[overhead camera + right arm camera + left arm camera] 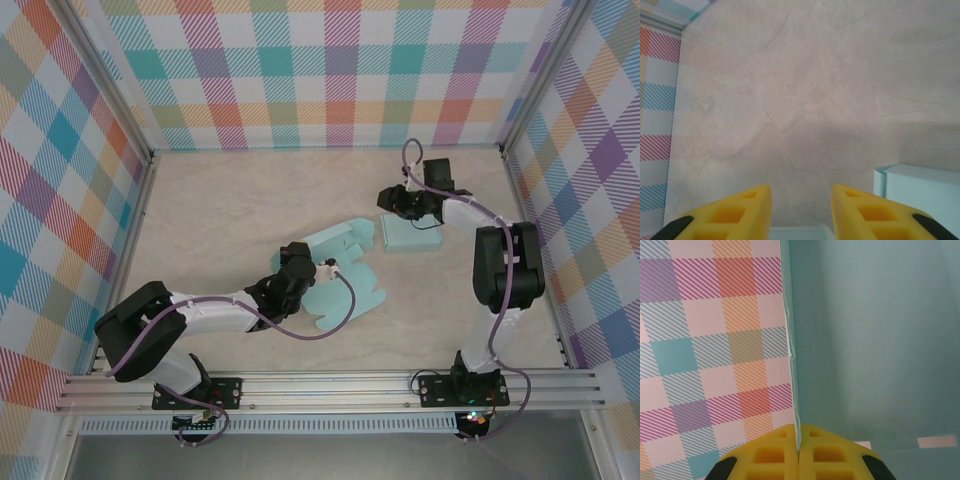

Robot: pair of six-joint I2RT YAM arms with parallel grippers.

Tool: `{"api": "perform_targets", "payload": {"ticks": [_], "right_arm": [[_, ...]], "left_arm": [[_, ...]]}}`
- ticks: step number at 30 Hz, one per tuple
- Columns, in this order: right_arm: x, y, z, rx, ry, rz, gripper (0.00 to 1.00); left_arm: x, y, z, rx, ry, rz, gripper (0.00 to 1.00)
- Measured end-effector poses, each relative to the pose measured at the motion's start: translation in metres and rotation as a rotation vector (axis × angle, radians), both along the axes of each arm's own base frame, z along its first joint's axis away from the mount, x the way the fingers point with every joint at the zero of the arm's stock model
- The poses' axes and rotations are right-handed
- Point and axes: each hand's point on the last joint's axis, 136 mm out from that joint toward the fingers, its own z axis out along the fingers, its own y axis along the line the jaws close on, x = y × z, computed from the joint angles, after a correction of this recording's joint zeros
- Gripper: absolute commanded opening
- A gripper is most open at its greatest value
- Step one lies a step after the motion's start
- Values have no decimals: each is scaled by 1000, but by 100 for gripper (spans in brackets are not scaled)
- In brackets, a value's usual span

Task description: Fold the paper box

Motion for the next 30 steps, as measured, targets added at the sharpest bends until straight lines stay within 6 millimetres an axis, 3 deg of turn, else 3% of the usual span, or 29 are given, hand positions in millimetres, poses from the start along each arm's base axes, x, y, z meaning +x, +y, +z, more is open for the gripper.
{"api": "perform_targets", "payload": {"ticks": [7, 16, 24, 30], "right_arm": [[-5, 38, -8, 6, 28, 102, 34], [-8, 49, -31, -11, 94, 134, 30], [-21, 59, -22, 83, 105, 178, 30], [-36, 63, -10, 147, 100, 200, 30]], "left_arm": [[0, 0, -5, 10, 8, 1, 0], [0, 3, -13, 24, 17, 15, 0], [3, 6, -35, 49, 33, 51, 0], [5, 7, -35, 39, 28, 57, 0]]}}
